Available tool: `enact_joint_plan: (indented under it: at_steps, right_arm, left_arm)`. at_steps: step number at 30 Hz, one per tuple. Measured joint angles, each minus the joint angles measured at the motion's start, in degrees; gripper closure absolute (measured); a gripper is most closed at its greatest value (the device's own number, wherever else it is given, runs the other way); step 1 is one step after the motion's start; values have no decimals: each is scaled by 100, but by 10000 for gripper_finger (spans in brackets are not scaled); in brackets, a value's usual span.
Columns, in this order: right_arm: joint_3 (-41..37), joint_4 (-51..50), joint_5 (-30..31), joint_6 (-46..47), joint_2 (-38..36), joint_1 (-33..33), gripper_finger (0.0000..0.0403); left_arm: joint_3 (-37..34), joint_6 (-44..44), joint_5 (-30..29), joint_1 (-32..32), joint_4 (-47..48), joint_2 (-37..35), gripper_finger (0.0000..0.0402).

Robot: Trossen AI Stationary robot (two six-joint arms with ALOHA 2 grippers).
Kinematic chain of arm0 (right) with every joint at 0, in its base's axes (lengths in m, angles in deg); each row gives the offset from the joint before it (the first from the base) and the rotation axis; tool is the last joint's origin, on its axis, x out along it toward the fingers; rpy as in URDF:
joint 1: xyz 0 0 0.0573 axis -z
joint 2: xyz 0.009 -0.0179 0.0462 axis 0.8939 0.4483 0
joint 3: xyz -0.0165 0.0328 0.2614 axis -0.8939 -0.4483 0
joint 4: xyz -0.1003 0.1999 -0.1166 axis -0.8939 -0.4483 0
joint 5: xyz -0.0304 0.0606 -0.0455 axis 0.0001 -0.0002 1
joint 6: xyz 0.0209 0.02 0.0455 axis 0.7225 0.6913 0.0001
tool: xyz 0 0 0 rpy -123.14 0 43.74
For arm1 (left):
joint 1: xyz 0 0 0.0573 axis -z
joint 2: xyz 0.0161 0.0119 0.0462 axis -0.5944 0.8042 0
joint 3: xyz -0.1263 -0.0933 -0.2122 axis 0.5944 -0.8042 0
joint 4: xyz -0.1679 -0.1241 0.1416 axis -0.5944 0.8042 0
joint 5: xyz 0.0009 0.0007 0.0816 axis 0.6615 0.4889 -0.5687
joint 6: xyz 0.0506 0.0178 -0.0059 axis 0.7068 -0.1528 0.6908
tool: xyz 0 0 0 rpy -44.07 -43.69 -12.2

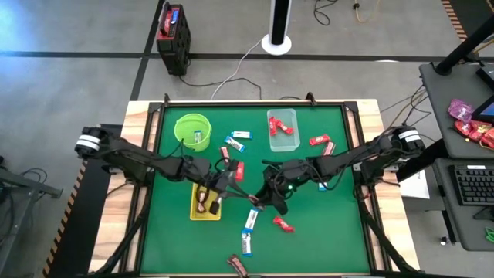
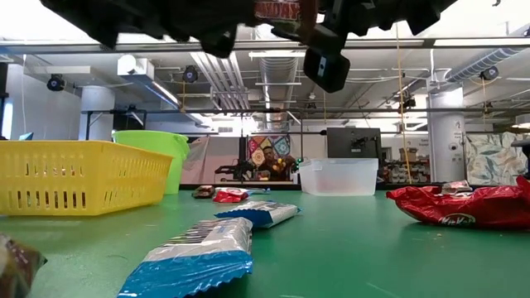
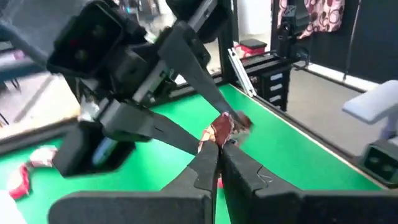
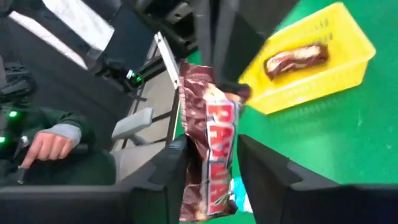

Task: Sort candy by brand, put in halloween buckets
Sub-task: Put the brown chocolate into the yellow bin

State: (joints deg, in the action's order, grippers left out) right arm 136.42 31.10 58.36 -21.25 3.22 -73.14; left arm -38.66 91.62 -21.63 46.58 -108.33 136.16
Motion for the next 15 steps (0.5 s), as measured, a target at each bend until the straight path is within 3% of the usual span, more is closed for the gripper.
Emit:
enact_joint_plan:
  at_steps: [6,10,15]
  right_arm:
    - [0,208,341,-301,2,146,231]
    - [0,234,435,-399,7,312,217]
    - [0,250,432,-608,9,421,213]
  left_arm:
    - [239,-313,-361,319,2301,-1141,401]
    - [755,-693,-1355,695,4633,-1748,401]
    - [1301,-1842,-2673,1067,7217,-1944,401]
